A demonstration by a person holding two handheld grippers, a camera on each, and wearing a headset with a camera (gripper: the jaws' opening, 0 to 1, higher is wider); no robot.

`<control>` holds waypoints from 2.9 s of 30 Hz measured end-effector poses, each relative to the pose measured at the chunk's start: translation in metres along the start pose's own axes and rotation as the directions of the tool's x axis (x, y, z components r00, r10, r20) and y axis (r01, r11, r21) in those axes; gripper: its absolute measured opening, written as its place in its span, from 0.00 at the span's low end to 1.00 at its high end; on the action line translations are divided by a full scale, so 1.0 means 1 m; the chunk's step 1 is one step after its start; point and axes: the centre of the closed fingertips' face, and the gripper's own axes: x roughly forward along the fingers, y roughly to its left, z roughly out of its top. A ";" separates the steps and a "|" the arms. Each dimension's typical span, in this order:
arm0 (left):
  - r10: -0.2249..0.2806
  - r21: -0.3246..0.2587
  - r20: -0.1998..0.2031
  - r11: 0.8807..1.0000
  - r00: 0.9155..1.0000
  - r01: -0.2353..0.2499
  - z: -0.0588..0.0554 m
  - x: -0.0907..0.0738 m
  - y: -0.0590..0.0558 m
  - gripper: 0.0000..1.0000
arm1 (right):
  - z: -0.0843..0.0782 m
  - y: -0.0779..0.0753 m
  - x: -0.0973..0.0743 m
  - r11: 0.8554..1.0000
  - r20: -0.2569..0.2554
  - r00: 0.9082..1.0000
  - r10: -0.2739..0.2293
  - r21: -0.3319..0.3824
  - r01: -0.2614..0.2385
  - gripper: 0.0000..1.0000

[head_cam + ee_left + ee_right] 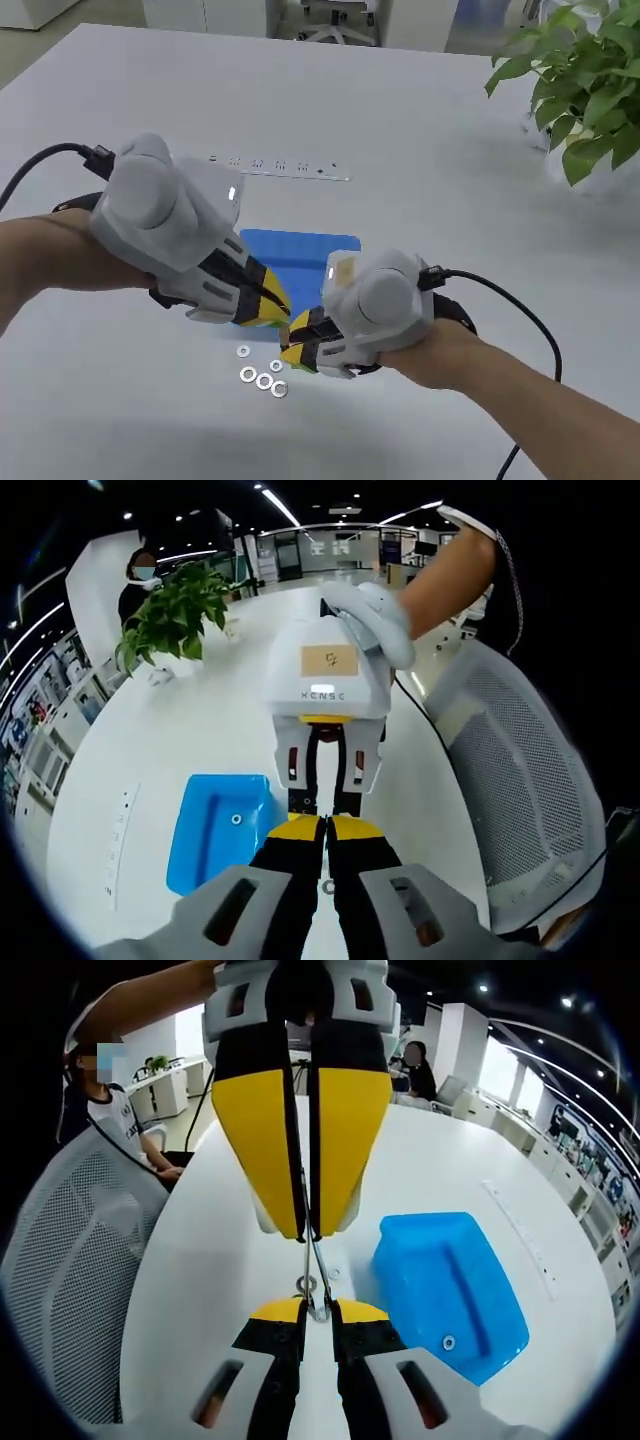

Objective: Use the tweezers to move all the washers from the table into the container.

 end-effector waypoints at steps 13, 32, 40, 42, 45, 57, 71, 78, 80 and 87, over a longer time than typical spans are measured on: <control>-0.032 -0.022 -0.007 0.999 0.999 0.032 -0.013 0.012 -0.014 0.05 | -0.012 0.017 0.013 0.999 -0.007 0.999 0.032 0.021 -0.032 0.12; -0.038 -0.062 0.015 0.997 0.999 0.039 -0.017 0.016 -0.016 0.06 | -0.016 0.023 0.018 0.998 -0.003 0.999 0.052 0.042 -0.052 0.12; -0.036 -0.069 0.008 0.997 0.999 0.037 -0.020 0.015 -0.017 0.06 | -0.017 0.026 0.020 0.997 -0.005 0.998 0.061 0.043 -0.060 0.12; -0.040 -0.070 0.007 0.997 0.999 0.040 -0.021 0.016 -0.018 0.06 | -0.017 0.027 0.020 0.997 -0.008 0.998 0.059 0.044 -0.059 0.12; -0.040 -0.073 0.010 0.997 0.999 0.041 -0.021 0.016 -0.019 0.06 | -0.018 0.027 0.020 0.997 -0.006 0.998 0.058 0.049 -0.057 0.13; -0.032 -0.081 0.015 0.996 0.999 0.033 -0.022 0.016 -0.017 0.05 | -0.020 0.026 0.021 0.997 -0.017 0.998 0.060 0.053 -0.059 0.13; -0.039 -0.086 0.020 0.995 0.999 0.040 -0.021 0.017 -0.017 0.05 | -0.020 0.026 0.021 0.998 -0.021 0.998 0.061 0.031 -0.060 0.10; -0.039 -0.085 0.019 0.996 0.999 0.041 -0.021 0.017 -0.018 0.05 | -0.020 0.026 0.021 0.998 -0.017 0.998 0.055 0.026 -0.055 0.09; -0.040 -0.083 0.016 0.996 0.999 0.041 -0.021 0.016 -0.019 0.05 | -0.020 0.027 0.021 0.998 -0.017 0.998 0.056 0.028 -0.056 0.09; -0.035 -0.084 0.017 0.996 0.999 0.036 -0.020 0.014 -0.019 0.05 | -0.018 0.027 0.019 0.998 -0.016 0.998 0.056 0.026 -0.056 0.09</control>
